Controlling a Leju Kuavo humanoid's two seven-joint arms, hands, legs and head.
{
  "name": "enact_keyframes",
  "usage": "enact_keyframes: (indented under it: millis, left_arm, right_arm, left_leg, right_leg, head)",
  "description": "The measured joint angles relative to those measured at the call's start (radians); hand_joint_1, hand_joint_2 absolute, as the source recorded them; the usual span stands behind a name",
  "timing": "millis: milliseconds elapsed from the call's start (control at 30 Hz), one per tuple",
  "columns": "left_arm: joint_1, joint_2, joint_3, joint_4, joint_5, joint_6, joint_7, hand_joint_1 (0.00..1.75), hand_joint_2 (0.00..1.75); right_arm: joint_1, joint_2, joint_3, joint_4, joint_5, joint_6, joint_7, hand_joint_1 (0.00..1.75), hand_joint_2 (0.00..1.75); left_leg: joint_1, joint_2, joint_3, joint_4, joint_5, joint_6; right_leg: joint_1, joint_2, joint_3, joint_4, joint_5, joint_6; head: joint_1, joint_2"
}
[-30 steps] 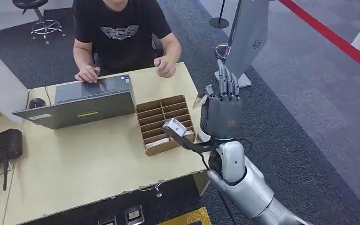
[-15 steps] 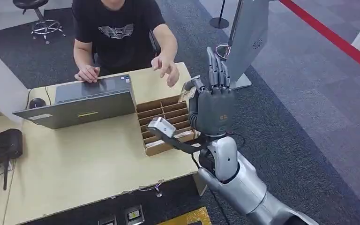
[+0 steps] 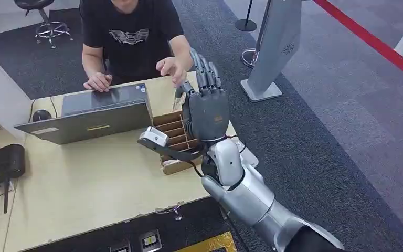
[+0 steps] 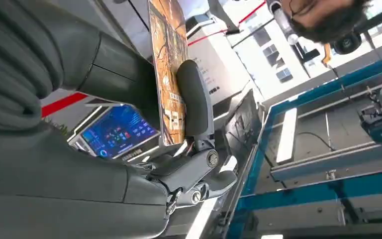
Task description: Pass the card to the sensor for recognition and then transmit it.
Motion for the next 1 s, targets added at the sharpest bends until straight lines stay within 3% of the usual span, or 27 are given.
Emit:
enact_keyframes:
  millis: [433, 767, 800, 833, 867, 1000]
  left_arm:
    - [0.0, 0.0, 0.022, 0.0, -0.011, 0.0, 0.009, 0.0, 0.0]
    - [0.0, 0.0, 0.028, 0.0, -0.011, 0.0, 0.009, 0.0, 0.0]
    - [0.0, 0.0, 0.028, 0.0, -0.012, 0.0, 0.009, 0.0, 0.0]
    - [0.0, 0.0, 0.028, 0.0, -0.013, 0.0, 0.009, 0.0, 0.0]
    - [0.0, 0.0, 0.028, 0.0, -0.015, 0.0, 0.009, 0.0, 0.0]
    - [0.0, 0.0, 0.028, 0.0, -0.017, -0.002, 0.009, 0.0, 0.0]
  right_arm:
    - [-0.022, 0.091, 0.0, 0.173, -0.03, 0.0, -0.066, 1.75, 1.75]
    - [-0.033, 0.126, -0.015, 0.24, -0.042, 0.0, -0.081, 1.75, 1.75]
    - [-0.033, 0.127, -0.016, 0.245, -0.042, 0.0, -0.082, 1.19, 1.75]
    - [-0.033, 0.13, -0.019, 0.25, -0.039, 0.0, -0.082, 1.19, 1.75]
    - [-0.033, 0.132, -0.022, 0.254, -0.036, 0.0, -0.082, 0.0, 1.75]
    - [-0.032, 0.133, -0.03, 0.262, -0.034, -0.002, -0.09, 0.0, 1.75]
  left_leg:
    - [0.0, 0.0, 0.0, 0.0, 0.0, 0.0]
    - [0.0, 0.0, 0.0, 0.0, 0.0, 0.0]
    - [0.0, 0.0, 0.0, 0.0, 0.0, 0.0]
    - [0.0, 0.0, 0.0, 0.0, 0.0, 0.0]
    - [0.0, 0.0, 0.0, 0.0, 0.0, 0.0]
    - [0.0, 0.0, 0.0, 0.0, 0.0, 0.0]
  right_leg:
    - [0.0, 0.0, 0.0, 0.0, 0.0, 0.0]
    - [0.0, 0.0, 0.0, 0.0, 0.0, 0.0]
    - [0.0, 0.0, 0.0, 0.0, 0.0, 0.0]
    - [0.0, 0.0, 0.0, 0.0, 0.0, 0.0]
    - [0.0, 0.0, 0.0, 0.0, 0.0, 0.0]
    - [0.0, 0.0, -0.001, 0.0, 0.0, 0.0]
  head:
    - [0.0, 0.0]
    - [0.0, 0.0]
    - [0.0, 0.0]
    - [0.0, 0.0]
    - [0.0, 0.0]
    - [0.0, 0.0]
